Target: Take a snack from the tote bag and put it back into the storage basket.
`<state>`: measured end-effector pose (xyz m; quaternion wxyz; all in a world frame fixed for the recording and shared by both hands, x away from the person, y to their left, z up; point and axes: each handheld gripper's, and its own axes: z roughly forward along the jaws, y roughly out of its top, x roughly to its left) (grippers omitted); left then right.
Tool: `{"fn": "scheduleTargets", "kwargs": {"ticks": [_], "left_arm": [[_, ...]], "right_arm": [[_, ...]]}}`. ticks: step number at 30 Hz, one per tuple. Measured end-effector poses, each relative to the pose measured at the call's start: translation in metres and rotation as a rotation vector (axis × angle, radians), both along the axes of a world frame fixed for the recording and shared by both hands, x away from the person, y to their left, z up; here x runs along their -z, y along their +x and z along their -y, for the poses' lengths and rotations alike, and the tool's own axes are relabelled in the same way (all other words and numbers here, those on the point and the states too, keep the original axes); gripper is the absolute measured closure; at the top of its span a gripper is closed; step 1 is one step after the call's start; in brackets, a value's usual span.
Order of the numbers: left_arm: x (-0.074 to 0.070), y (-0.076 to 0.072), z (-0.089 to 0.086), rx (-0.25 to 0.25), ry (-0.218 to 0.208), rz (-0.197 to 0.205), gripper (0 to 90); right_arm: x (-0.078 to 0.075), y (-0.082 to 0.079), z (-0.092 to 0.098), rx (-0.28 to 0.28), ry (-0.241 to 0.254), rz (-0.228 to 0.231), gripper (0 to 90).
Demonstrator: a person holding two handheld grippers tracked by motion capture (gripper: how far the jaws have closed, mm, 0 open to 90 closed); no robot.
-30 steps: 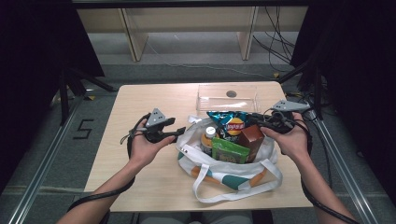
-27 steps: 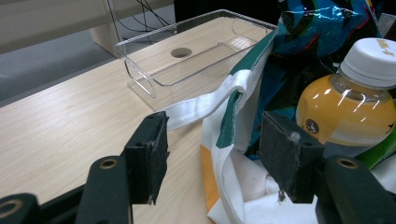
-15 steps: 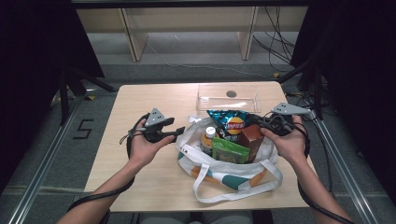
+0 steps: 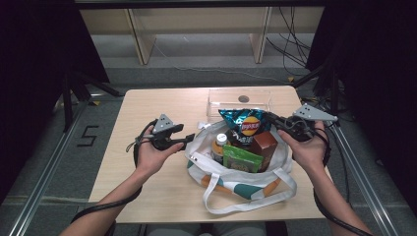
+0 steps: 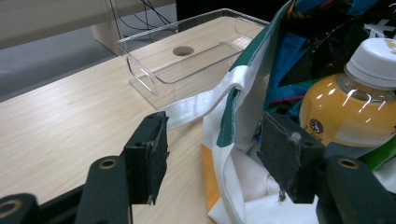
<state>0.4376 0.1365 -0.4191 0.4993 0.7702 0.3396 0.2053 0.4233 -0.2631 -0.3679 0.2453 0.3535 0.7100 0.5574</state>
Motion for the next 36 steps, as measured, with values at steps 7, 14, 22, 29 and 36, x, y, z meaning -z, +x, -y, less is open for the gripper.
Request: {"fn": "scheduleTargets", "kwargs": {"ticks": [7, 14, 22, 29, 36], "left_arm": [[0.001, 0.001, -0.001, -0.003, -0.005, -0.006, 41.1], [0.001, 0.001, -0.001, -0.003, -0.010, -0.013, 41.0], [0.000, 0.000, 0.000, -0.007, -0.014, -0.013, 40.9], [0.000, 0.001, -0.001, -0.013, -0.019, -0.011, 40.9], [0.000, 0.001, -0.002, -0.017, -0.021, -0.014, 40.8]], "right_arm": [[-0.007, -0.003, -0.003, 0.002, 0.023, 0.033, 90.0], [-0.020, -0.006, -0.004, 0.013, 0.040, 0.072, 90.0], [-0.030, -0.007, -0.003, 0.026, 0.081, 0.098, 90.0], [-0.038, -0.005, -0.002, 0.042, 0.109, 0.122, 90.0], [-0.045, -0.004, -0.004, 0.053, 0.128, 0.142, 90.0]]}}
